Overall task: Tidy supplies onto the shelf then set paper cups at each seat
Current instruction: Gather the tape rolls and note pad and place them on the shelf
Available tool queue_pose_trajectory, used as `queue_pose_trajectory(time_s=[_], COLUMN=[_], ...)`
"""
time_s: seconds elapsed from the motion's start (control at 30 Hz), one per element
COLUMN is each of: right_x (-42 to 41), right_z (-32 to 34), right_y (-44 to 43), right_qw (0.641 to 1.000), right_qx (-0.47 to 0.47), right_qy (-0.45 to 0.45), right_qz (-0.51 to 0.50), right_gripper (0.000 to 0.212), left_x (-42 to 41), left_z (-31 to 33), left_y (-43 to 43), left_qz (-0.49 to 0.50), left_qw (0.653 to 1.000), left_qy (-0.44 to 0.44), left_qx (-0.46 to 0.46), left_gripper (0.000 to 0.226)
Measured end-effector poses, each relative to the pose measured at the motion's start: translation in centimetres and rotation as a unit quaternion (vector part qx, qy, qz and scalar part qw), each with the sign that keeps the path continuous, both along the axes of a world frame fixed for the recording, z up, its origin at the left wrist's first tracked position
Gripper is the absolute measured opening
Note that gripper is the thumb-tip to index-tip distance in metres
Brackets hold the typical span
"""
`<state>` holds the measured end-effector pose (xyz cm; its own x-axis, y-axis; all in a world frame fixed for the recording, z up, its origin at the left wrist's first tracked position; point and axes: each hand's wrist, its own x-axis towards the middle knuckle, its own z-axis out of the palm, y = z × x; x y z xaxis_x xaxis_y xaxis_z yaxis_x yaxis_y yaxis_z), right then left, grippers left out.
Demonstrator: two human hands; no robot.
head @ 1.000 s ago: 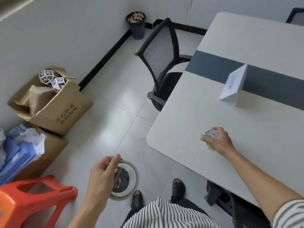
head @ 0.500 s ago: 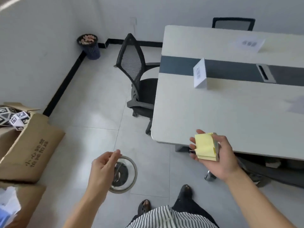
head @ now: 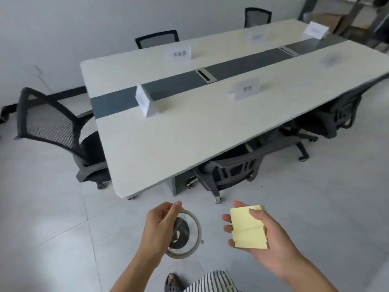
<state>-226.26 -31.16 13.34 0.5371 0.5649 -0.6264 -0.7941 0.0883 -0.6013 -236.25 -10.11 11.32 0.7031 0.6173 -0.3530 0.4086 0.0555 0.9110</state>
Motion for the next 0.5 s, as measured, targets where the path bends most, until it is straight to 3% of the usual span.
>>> queue_pose_trajectory(time_s=[0.13,0.37,0.5], right_x=[-0.6,0.5,2.4], right_z=[-0.8,-4.1,-5.3], right_y=[-9.3,-25.2,-30.7], right_qw=[0.988,0.944,0.929], right_qx=[-0.08,-0.215,-0.222], right_qy=[-0.022,-0.02,-0.003], right_qz=[-0.128,-0.25,-0.295], right_gripper=[0.031,0.028,0.026], left_x=[4.9,11.7,15.7], left_z=[0.1,-0.6,-1.2], left_y=[-7.3,-20.8,-25.1], left_qz=[-0.103,-0.243,-0.283], left_qw=[0.995,0.969,0.958], left_qy=[0.009,0.028,0.045], left_qx=[0.016,0.021,0.026], left_gripper=[0.04,0.039,0.037])
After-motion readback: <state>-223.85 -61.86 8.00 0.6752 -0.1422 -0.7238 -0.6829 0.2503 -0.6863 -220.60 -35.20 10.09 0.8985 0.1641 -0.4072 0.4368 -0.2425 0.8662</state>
